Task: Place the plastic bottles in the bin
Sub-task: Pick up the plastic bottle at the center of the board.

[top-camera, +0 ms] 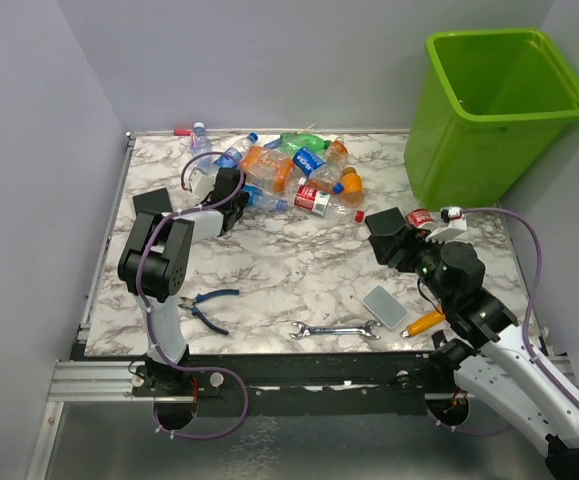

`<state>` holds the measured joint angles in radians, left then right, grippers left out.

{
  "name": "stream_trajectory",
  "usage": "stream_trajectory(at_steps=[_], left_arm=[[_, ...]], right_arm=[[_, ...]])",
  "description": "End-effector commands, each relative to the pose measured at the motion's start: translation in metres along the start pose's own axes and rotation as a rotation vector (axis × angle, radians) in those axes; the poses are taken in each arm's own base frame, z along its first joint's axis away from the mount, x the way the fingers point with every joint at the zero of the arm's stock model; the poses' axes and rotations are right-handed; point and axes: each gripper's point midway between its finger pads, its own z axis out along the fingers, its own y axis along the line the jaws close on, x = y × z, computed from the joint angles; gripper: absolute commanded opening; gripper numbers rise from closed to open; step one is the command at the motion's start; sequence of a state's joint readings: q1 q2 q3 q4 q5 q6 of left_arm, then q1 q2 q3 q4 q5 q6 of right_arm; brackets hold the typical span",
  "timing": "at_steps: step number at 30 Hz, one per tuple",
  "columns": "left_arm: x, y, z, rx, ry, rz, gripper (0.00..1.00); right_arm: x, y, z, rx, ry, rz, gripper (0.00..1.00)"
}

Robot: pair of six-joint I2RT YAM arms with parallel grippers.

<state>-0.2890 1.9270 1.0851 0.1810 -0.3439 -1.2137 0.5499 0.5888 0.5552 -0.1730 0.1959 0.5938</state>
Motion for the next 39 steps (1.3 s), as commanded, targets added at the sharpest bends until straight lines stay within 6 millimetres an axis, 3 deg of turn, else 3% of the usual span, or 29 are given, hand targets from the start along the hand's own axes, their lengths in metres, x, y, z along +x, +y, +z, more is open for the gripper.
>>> stream_trajectory(at_steps=[1, 7, 11, 14, 16, 21, 27, 34, 39], left_arm=[[0.002, 0.006, -0.005, 0.012, 0.024, 0.002, 0.24], [-0.022, -0.016, -0.055, 0.118, 0.003, 0.019, 0.12], [-0.043, -0.040, -0.105, 0.245, -0.017, 0.128, 0.08], [-0.057, -0.065, -0.148, 0.409, -0.043, 0.274, 0.07], [-0.054, -0.085, -0.183, 0.590, -0.037, 0.392, 0.04], [-0.032, -0.107, -0.260, 0.975, 0.022, 0.548, 0.00], [-0.006, -0.126, -0.326, 1.303, 0.135, 0.531, 0.00], [-0.013, -0.140, -0.334, 1.319, 0.174, 0.295, 0.00], [-0.008, -0.143, -0.336, 1.310, 0.176, 0.256, 0.00]], right_arm=[[-0.009, 0.003, -0.003, 0.004, -0.014, -0.009, 0.84], [-0.018, 0.013, -0.004, -0.025, -0.020, -0.011, 0.84], [-0.025, 0.024, -0.006, -0.066, -0.014, -0.028, 0.85], [-0.022, 0.045, -0.007, -0.170, 0.023, -0.064, 0.85], [-0.013, 0.063, -0.005, -0.269, 0.079, -0.084, 0.85], [0.011, 0.106, 0.004, -0.492, 0.251, -0.095, 0.85], [0.015, 0.140, 0.015, -0.655, 0.332, -0.081, 0.89], [0.018, 0.161, 0.034, -0.673, 0.289, -0.075, 0.88], [0.018, 0.174, 0.044, -0.691, 0.281, -0.049, 0.87]])
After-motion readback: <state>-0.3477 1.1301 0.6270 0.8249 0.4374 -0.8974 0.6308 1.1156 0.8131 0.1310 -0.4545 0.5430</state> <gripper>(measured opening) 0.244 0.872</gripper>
